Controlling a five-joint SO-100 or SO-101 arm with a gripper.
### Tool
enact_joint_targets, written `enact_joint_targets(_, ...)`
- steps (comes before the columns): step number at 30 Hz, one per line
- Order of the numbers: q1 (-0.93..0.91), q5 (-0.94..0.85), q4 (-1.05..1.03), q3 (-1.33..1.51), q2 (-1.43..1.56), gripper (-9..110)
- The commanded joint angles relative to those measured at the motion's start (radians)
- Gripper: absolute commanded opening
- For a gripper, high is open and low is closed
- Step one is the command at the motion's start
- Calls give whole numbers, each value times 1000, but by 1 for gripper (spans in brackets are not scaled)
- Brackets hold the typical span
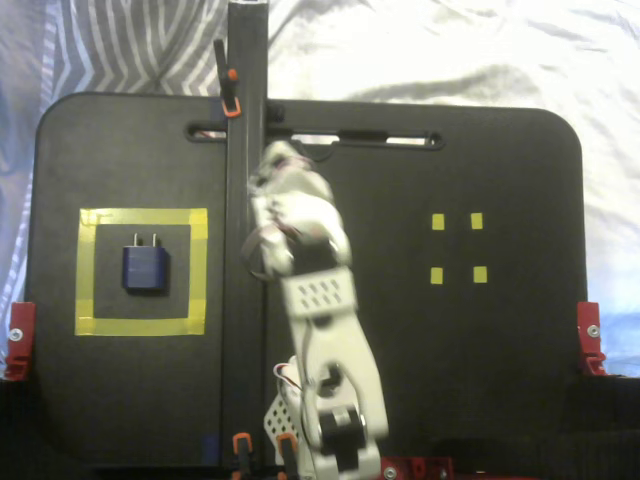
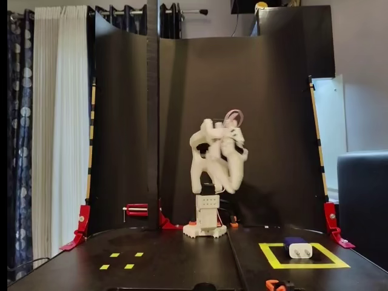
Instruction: Grasp a block and put it in the designated area.
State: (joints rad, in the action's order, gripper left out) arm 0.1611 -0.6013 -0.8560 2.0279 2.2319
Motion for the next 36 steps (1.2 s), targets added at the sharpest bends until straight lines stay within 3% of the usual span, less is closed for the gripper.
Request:
enact_joint_targets(1, -40, 49, 26, 25, 91, 0)
enact_joint_targets(13, -193, 377, 184, 252, 353, 0)
enact_joint_targets(36, -227, 399, 492, 989, 923, 0)
